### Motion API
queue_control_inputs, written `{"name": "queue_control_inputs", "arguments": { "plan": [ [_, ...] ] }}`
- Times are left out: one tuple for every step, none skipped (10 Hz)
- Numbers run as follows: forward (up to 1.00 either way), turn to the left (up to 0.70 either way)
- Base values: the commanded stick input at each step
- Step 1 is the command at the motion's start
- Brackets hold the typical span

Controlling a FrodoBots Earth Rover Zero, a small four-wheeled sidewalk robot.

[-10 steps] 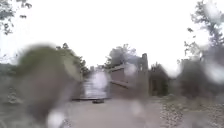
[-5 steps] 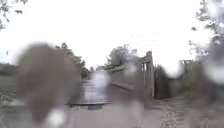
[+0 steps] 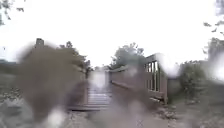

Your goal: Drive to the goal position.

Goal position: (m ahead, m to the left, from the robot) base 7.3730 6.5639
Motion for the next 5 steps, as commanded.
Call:
{"name": "queue_control_inputs", "arguments": {
  "plan": [
    [0.7,0.14],
    [0.7,0.14],
    [0.7,0.1],
    [0.7,0.0],
    [0.7,0.0]
  ]
}}
